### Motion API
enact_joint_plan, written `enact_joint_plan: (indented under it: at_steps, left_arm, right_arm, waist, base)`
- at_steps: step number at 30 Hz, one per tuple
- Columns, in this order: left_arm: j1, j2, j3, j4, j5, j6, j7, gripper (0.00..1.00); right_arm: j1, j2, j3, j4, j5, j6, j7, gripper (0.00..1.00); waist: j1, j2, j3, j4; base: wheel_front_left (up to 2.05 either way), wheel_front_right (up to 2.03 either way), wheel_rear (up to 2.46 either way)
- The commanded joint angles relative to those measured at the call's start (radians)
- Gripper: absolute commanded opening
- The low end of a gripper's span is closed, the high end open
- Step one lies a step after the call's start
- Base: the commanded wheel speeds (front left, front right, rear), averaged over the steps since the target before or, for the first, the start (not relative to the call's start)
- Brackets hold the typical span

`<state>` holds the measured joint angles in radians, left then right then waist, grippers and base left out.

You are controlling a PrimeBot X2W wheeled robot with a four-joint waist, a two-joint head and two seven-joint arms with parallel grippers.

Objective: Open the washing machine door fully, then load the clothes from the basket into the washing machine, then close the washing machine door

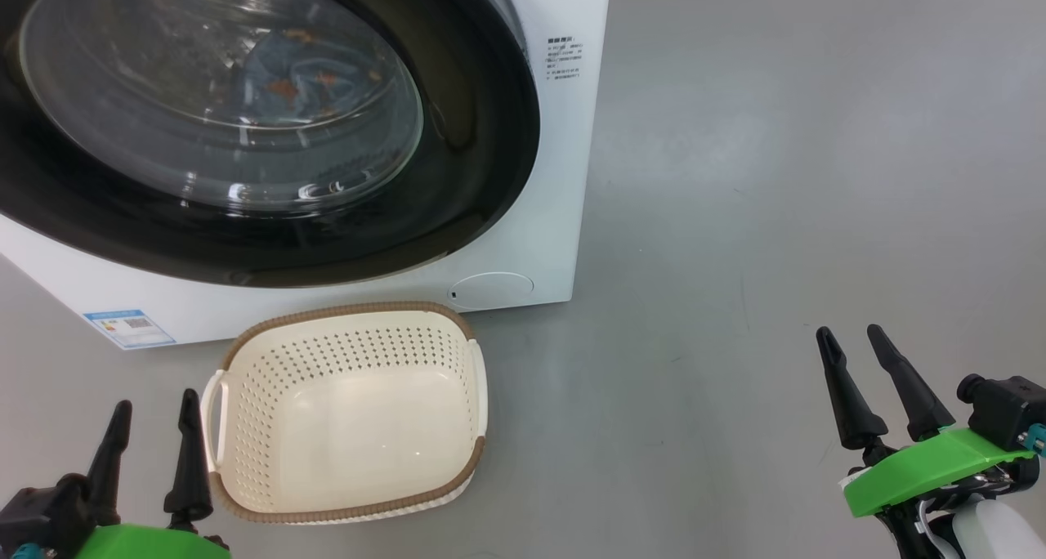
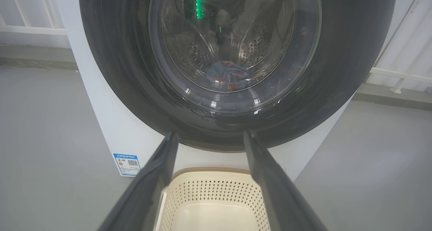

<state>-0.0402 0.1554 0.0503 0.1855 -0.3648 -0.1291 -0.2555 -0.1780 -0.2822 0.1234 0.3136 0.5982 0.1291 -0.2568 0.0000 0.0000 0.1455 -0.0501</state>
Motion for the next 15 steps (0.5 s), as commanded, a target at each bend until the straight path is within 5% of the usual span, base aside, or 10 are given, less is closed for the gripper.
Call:
enact_joint_plan:
  at_steps: [1, 15]
  left_arm:
    - [-0.016, 0.026, 0.035, -0.027, 0.004, -0.002, -0.006, 1.0]
    - [-0.017, 0.022, 0.051, -0.044, 0.024, -0.002, -0.006, 1.0]
  right_arm:
    - [0.008, -0.011, 0.017, -0.027, -0.014, 0.002, -0.005, 1.0]
    - [0.007, -0.006, 0.012, -0.036, -0.023, 0.002, -0.005, 1.0]
  waist:
    - [0.0, 0.0, 0.0, 0.0]
    - [0.0, 0.0, 0.007, 0.003]
  base:
    - [0.0, 0.0, 0.0]
    - [0.0, 0.0, 0.0]
